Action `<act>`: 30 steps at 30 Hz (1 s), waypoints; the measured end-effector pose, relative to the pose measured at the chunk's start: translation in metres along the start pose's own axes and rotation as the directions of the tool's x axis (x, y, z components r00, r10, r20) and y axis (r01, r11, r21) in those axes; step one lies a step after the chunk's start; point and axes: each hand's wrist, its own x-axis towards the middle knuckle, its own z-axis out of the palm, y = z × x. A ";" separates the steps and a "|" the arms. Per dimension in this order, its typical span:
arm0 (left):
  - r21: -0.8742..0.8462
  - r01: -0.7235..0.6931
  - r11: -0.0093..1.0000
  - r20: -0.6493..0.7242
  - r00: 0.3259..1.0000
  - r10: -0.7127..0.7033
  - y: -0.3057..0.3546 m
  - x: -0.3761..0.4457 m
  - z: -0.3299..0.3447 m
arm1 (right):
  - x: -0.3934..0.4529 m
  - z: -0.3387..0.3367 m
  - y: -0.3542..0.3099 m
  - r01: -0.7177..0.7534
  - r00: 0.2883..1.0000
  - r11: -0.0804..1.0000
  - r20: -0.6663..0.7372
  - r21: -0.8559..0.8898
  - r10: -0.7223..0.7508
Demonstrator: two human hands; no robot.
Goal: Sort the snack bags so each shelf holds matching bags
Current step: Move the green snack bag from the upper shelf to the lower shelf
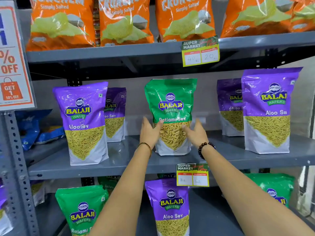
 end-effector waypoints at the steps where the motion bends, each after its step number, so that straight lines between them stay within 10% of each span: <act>1: -0.050 0.050 0.997 0.044 0.998 -0.048 0.000 0.000 0.000 | 0.000 0.001 -0.001 -0.035 0.999 0.998 0.036 0.059 0.032; 30: -0.446 -0.221 0.867 0.033 0.964 0.263 0.018 -0.111 -0.020 | -0.088 -0.075 -0.006 0.129 0.987 0.930 0.041 0.345 -0.153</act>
